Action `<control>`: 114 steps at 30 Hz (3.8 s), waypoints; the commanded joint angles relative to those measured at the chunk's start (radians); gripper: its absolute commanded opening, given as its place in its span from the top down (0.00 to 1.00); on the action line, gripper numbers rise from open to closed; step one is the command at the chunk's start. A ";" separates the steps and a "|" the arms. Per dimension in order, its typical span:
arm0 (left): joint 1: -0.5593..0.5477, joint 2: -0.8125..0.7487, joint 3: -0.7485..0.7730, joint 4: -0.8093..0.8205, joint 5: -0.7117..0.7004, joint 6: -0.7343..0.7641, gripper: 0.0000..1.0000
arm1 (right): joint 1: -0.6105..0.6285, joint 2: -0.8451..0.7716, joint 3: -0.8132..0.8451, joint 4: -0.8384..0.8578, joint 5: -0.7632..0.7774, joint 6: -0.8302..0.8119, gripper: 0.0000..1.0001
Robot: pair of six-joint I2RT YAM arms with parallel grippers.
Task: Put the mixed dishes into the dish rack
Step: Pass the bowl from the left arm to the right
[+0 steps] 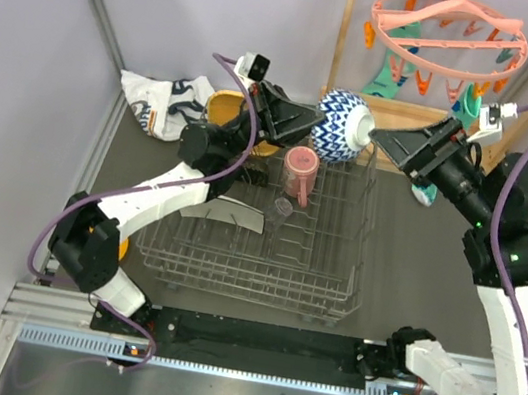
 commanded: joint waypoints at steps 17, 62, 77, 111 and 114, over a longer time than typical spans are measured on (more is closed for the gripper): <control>-0.004 0.009 -0.005 0.202 -0.006 0.026 1.00 | 0.000 -0.049 0.054 -0.174 0.054 -0.192 0.03; -0.052 0.068 -0.010 0.037 0.055 0.156 1.00 | 0.000 -0.040 0.095 -0.169 -0.003 -0.186 0.04; -0.055 0.111 0.085 0.015 0.054 0.164 1.00 | 0.000 -0.038 0.078 -0.238 0.023 -0.214 0.10; -0.089 0.106 0.028 0.026 0.046 0.170 1.00 | -0.001 -0.049 0.069 -0.215 0.022 -0.211 0.20; -0.090 0.109 0.031 0.029 0.046 0.170 1.00 | 0.000 -0.052 0.066 -0.217 0.023 -0.211 0.25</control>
